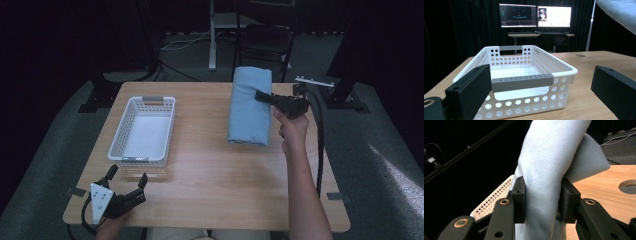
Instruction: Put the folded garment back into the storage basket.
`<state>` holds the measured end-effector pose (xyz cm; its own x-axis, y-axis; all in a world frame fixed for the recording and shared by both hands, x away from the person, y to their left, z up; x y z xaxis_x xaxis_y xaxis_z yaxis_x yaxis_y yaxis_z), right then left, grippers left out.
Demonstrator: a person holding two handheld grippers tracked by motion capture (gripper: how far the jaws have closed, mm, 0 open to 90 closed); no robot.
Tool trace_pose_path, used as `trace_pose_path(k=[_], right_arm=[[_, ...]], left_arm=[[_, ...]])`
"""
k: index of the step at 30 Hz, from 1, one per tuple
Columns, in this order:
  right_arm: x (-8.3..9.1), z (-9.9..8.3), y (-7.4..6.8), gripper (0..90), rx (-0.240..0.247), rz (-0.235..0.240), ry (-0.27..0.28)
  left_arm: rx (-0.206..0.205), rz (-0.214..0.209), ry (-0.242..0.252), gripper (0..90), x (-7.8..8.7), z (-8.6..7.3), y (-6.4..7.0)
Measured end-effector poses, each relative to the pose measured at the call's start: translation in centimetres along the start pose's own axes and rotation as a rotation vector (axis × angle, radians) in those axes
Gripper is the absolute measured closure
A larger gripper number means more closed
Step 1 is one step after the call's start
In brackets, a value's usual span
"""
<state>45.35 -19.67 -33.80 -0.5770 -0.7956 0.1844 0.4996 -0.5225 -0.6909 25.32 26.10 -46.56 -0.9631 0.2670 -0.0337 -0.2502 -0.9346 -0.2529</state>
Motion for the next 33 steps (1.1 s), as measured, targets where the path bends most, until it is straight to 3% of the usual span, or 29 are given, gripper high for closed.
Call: trace_pose_path(k=[18,33], right_arm=[[-4.2,-1.0,-0.6,63.1,-0.02,0.046,-0.028],[-7.1,-1.6,-2.5,63.0,-0.006,0.08,-0.033]], left_arm=[[-0.003,0.017,-0.008,4.4,0.0,0.0,0.0],[-0.003,0.042,-0.015,4.4,0.0,0.0,0.0]])
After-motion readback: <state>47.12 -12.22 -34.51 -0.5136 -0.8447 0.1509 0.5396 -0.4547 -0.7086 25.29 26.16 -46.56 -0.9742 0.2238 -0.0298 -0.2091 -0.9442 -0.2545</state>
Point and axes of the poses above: each handheld gripper's, and its own axes: x roughly backward along the jaws, z roughly out of its top, y roughly to its right, the point moved 4 cm from there along -x, roughly forward along the jaws, and after that the axes turned 13 degrees about -x, right-handed, at the moved point
